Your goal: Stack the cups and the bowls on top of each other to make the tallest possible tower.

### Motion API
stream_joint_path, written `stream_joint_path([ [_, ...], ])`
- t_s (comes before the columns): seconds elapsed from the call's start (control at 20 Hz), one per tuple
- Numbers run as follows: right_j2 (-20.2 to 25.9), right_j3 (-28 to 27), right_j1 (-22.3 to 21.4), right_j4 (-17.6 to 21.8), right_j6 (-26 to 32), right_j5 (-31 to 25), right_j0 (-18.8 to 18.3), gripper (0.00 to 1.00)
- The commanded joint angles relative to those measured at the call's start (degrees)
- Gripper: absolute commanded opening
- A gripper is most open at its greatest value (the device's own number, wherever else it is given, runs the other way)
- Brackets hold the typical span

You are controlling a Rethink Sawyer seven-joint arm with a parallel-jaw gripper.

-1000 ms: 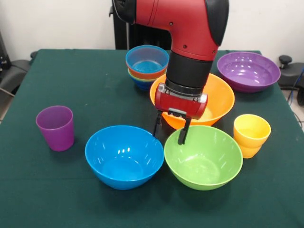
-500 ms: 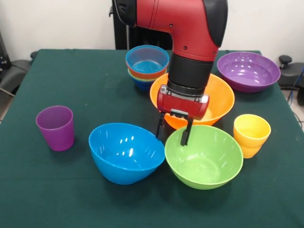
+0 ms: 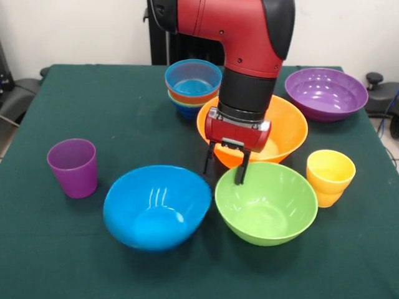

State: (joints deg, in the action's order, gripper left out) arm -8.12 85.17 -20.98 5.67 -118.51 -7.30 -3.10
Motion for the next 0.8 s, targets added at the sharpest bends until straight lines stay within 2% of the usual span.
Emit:
stream_joint_path([
  [0.05,1.5,4.7,-2.3,-2.6,-8.8,-5.4,2.5,1.0],
  [0.2,0.6,4.6,-3.8,-3.3,-8.2,-8.0,3.6,1.0],
  [0.35,0.5,4.7,-3.9,-4.0,-8.1,-7.9,4.3,1.0],
  [0.8,1.1,5.6,-0.6,-6.0,-9.7,-2.2,4.9,1.0],
])
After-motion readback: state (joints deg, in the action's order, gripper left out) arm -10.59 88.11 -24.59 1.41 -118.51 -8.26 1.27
